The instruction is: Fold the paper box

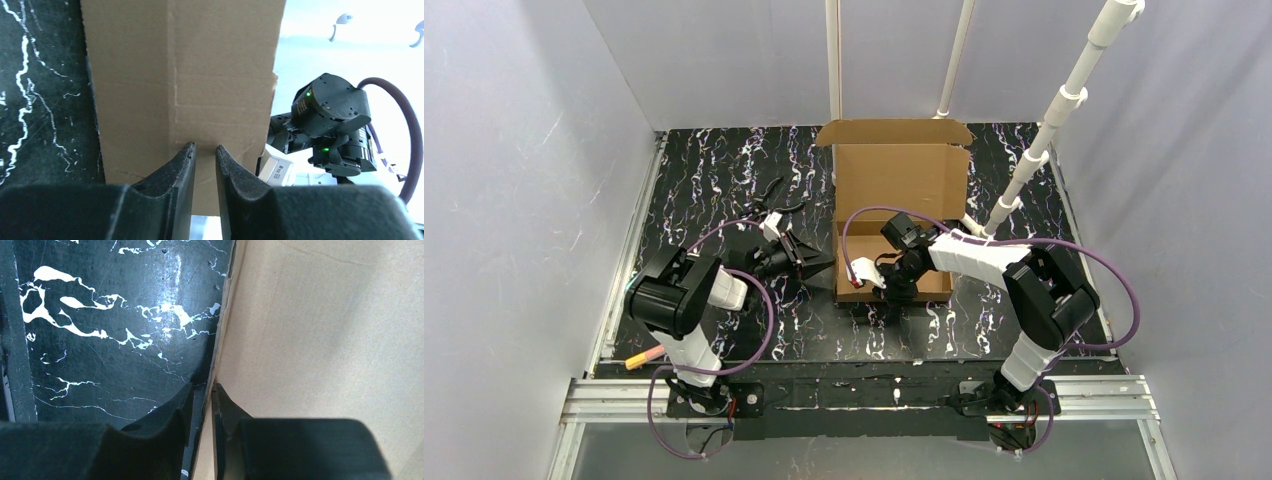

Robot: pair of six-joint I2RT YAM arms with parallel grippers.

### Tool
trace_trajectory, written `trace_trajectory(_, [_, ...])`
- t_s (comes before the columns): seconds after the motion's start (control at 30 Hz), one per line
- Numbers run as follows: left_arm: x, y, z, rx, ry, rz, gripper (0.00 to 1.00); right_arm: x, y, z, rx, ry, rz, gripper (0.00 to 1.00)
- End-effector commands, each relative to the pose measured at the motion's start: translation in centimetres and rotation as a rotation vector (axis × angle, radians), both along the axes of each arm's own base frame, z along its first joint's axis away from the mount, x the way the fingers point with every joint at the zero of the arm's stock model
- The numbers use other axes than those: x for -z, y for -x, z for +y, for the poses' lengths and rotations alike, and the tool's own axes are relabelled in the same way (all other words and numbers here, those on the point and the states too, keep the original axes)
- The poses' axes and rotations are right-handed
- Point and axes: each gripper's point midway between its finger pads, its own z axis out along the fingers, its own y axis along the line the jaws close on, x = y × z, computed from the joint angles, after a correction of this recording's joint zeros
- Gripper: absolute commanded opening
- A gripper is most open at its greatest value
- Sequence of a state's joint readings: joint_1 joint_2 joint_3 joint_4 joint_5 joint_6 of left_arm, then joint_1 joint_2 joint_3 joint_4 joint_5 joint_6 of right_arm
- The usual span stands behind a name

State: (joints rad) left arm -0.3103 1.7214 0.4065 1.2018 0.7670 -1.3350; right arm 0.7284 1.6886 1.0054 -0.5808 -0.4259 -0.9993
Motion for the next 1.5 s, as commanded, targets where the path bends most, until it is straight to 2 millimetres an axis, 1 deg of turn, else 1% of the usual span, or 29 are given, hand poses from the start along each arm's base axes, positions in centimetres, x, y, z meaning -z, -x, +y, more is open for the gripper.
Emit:
trace_trajectory(0.0, [1.1,0.4,0.4,0.004,-0.050,-0.012,0.24,1.3,1.6,-0.6,-0.021,0.044,0.073,0.29])
trace_trajectory(0.1, [1.8,0.9,0.7,0.008,-0.099,-0.007,0.31,1.4,1.7,-0.6,-0.021,0.045,0.076,0.29])
trace_trajectory(0.2, [2.0,1.1,0.8,0.018,-0.131,-0.011,0.36,1.4,1.7,-0.6,-0.021,0.045,0.076,0.29])
trace_trajectory(0.33, [2.3,1.0,0.6,0.037,-0.152,-0.002,0.39,1.5,1.7,-0.5,-0.021,0.046,0.078,0.29])
trace_trajectory(0.4, [2.6,1.0,0.5,0.044,-0.157,0.004,0.43,1.5,1.7,-0.6,-0.020,0.048,0.078,0.29])
trace_trajectory(0.53, [2.5,0.6,0.1,0.052,-0.168,-0.005,0.49,1.6,1.7,-0.6,-0.021,0.051,0.081,0.29])
trace_trajectory(0.67, [1.9,0.1,-0.1,0.057,-0.182,-0.028,0.54,1.8,1.8,-0.6,-0.024,0.057,0.087,0.29])
trace_trajectory(0.73, [1.9,-0.2,-0.2,0.058,-0.202,-0.030,0.55,1.9,1.9,-0.6,-0.026,0.060,0.090,0.29])
trace_trajectory(0.8, [2.3,-0.3,-0.4,0.060,-0.245,-0.034,0.56,1.9,1.9,-0.5,-0.028,0.060,0.088,0.29])
trace_trajectory(0.97, [3.2,-0.2,-0.8,0.073,-0.344,-0.027,0.56,1.8,2.0,-0.3,-0.038,0.060,0.077,0.29])
trace_trajectory(1.1, [3.7,0.1,-0.2,0.058,-0.442,-0.027,0.55,1.9,2.4,0.0,-0.051,0.062,0.073,0.29])
trace_trajectory(1.23, [3.6,0.4,0.2,0.055,-0.503,-0.046,0.55,2.2,3.2,0.5,-0.081,0.079,0.067,0.27])
trace_trajectory(1.3, [3.6,0.4,0.2,0.063,-0.536,-0.048,0.55,2.4,3.6,0.7,-0.099,0.089,0.065,0.27])
trace_trajectory(1.47, [4.3,0.5,-0.4,0.110,-0.616,-0.045,0.54,2.2,3.5,0.8,-0.101,0.089,0.056,0.27])
